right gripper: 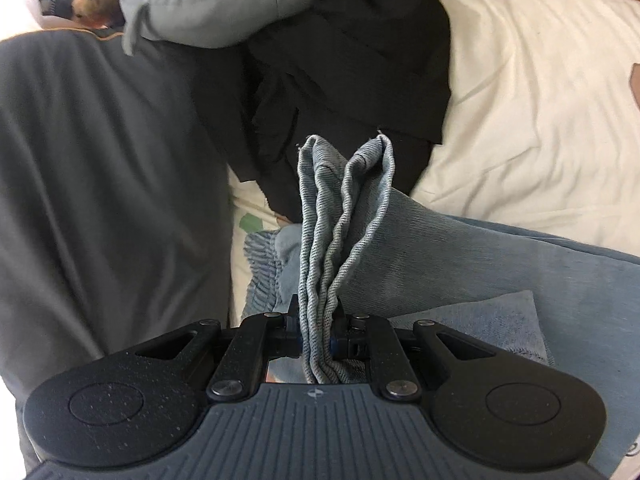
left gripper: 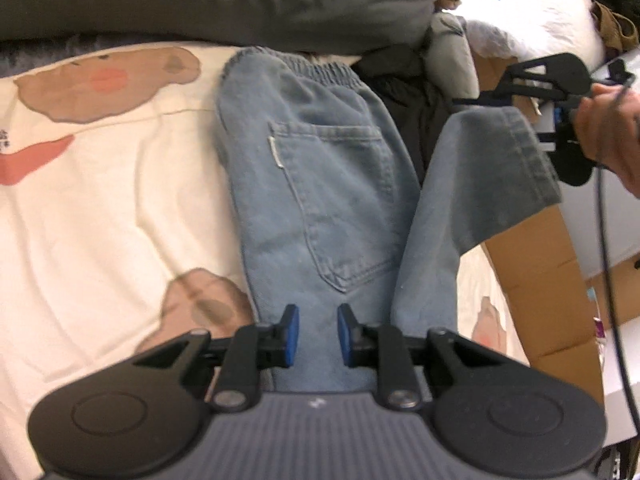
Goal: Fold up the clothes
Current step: 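Lower the jeans onto the bed and open the right tool, then move the open right tool to the jeans waistband and close on it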
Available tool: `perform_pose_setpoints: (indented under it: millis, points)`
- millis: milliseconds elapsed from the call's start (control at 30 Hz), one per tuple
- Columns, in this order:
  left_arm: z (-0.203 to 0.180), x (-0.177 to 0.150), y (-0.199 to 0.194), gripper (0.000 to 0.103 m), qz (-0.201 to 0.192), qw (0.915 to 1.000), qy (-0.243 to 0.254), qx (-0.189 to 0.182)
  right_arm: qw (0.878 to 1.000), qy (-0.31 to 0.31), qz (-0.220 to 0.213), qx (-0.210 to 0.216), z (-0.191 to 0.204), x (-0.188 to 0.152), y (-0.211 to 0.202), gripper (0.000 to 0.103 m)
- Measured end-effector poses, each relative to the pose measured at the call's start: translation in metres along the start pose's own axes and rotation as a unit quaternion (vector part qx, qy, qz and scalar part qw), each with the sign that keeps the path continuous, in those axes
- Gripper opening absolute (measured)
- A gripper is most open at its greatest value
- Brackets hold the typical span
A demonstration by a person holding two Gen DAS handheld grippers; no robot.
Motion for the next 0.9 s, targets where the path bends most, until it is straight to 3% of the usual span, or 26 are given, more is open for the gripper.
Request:
perform_pose_setpoints:
  millis: [100, 233, 367, 433, 567, 900]
  points:
    - [0.005, 0.005, 0.0, 0.021, -0.001, 0.9998, -0.005, 0.018, 1.0, 0.021, 0.021, -0.002, 0.001, 0.0, 0.022, 0.021]
    - [0.01, 0.013, -0.004, 0.035, -0.019, 0.9989, 0.0, 0.042, 0.998, 0.018, 0.054, 0.025, 0.021, -0.004, 0.033, 0.057]
    - [0.018, 0.02, -0.01, 0.037, -0.029, 0.9981, -0.003, 0.054, 0.997, -0.026, 0.051, 0.043, 0.045, -0.002, 0.018, 0.067]
    - [0.018, 0.025, -0.012, 0.042, -0.036, 0.998, -0.006, 0.052, 0.996, -0.043, 0.055, 0.054, 0.049, 0.0, 0.011, 0.073]
    - [0.007, 0.034, -0.01, 0.055, -0.048, 0.9982, 0.006, 0.034, 0.992, -0.079, 0.07, 0.066, 0.044, 0.003, -0.003, 0.074]
    - [-0.01, 0.047, 0.007, 0.055, -0.05, 0.9984, 0.023, 0.01, 0.977, -0.202, 0.05, 0.052, -0.005, 0.011, -0.031, 0.076]
Point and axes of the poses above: each gripper's, at about its wrist camera, not at the fingertips, and y roughly the way its jaws point, z to its left, x to its top, the point moved 8 cm from there along y, roughly the way its jaws point, and after that the axes turned 8 degrees about -y, right-handed, at the moved point
